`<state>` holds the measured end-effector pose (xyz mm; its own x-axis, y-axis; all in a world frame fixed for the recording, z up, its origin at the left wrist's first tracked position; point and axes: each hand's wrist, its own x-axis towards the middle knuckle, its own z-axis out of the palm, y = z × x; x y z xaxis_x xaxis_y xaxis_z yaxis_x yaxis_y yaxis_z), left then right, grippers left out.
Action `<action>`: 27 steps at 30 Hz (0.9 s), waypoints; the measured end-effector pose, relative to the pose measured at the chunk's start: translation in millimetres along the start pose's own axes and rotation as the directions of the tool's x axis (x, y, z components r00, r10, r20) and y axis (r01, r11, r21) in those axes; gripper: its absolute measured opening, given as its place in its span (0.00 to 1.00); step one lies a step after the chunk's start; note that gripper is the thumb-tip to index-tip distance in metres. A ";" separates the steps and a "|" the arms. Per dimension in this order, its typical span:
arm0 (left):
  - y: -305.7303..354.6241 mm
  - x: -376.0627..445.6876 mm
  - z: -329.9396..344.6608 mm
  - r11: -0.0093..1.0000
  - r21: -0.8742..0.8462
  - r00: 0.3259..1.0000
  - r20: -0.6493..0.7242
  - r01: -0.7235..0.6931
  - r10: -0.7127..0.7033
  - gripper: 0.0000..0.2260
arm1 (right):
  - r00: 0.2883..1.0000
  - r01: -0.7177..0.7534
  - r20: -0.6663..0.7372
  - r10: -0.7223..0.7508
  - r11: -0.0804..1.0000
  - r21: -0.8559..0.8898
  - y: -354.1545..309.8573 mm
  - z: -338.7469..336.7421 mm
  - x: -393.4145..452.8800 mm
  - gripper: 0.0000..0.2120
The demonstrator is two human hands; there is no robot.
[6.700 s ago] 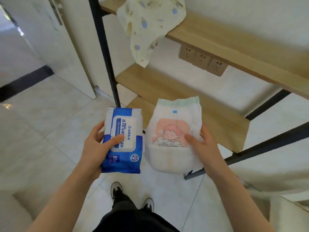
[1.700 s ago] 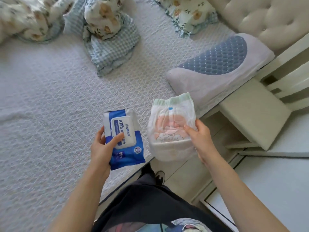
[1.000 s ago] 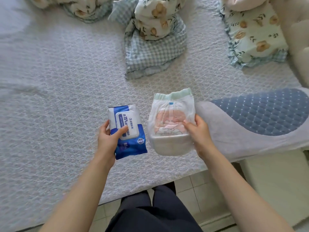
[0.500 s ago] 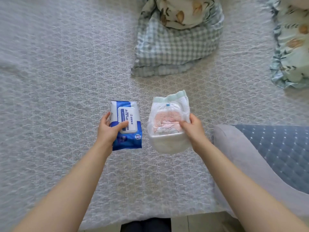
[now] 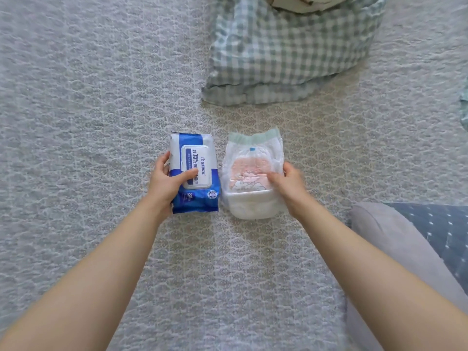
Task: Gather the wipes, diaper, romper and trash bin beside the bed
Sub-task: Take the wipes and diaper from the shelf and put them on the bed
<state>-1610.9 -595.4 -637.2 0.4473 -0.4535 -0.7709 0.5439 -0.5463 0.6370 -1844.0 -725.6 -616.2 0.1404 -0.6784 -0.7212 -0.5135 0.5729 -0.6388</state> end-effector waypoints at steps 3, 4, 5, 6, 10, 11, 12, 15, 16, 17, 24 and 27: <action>-6.6 1.5 -3.9 0.998 0.065 0.999 0.022 -0.025 0.023 0.41 | 0.999 -0.025 -0.046 0.020 0.995 -0.092 3.7 1.5 3.7 0.11; -7.6 1.0 -5.0 0.995 0.092 0.999 0.025 -0.038 0.036 0.39 | 0.998 -0.031 -0.061 0.025 0.994 -0.108 4.2 0.7 3.9 0.11; -8.0 1.0 -5.8 0.992 0.115 0.998 0.027 -0.054 0.051 0.37 | 0.997 -0.038 -0.070 0.030 0.992 -0.119 4.7 -0.3 4.1 0.11; -7.4 1.2 -6.4 0.989 0.132 0.998 0.030 -0.067 0.063 0.34 | 0.997 -0.046 -0.075 0.037 0.990 -0.130 5.4 -1.5 4.5 0.11; -0.6 4.4 -10.5 0.977 0.197 0.996 0.057 -0.084 0.074 0.27 | 0.996 -0.060 -0.083 0.043 0.977 -0.204 7.9 -5.0 10.1 0.13; 0.5 5.5 -11.8 0.971 0.220 0.995 0.064 -0.092 0.080 0.26 | 0.995 -0.059 -0.086 0.040 0.973 -0.225 8.6 -4.6 12.1 0.12; 1.0 6.1 -13.1 0.965 0.242 0.994 0.070 -0.099 0.085 0.26 | 0.995 -0.053 -0.090 0.031 0.965 -0.256 9.4 -3.9 13.6 0.12; -0.1 6.5 -16.3 0.951 0.287 0.993 0.071 -0.115 0.099 0.29 | 0.992 0.005 -0.115 -0.058 0.910 -0.414 13.8 -1.3 18.3 0.11; -0.9 6.6 -17.7 0.951 0.288 0.993 0.061 -0.114 0.101 0.29 | 0.988 0.021 -0.125 -0.087 0.889 -0.458 15.5 -0.9 19.5 0.11; -1.4 6.2 -19.2 0.952 0.285 0.994 0.046 -0.110 0.101 0.29 | 0.985 0.028 -0.135 -0.107 0.873 -0.487 17.1 -0.7 20.2 0.11; 0.4 1.2 -24.0 0.940 0.322 0.993 0.025 -0.116 0.113 0.25 | 0.958 0.095 -0.176 -0.227 0.828 -0.553 23.8 1.1 19.5 0.26; 1.4 0.8 -28.7 0.934 0.334 0.992 0.018 -0.125 0.126 0.26 | 0.947 0.124 -0.162 -0.278 0.780 -0.613 24.3 2.0 19.9 0.31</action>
<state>-1589.4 -576.3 -637.0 0.4996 -0.5313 -0.6842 0.2148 -0.6893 0.6920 -1852.0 -724.3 -646.6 0.1381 -0.8760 -0.4621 -0.9024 0.0810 -0.4233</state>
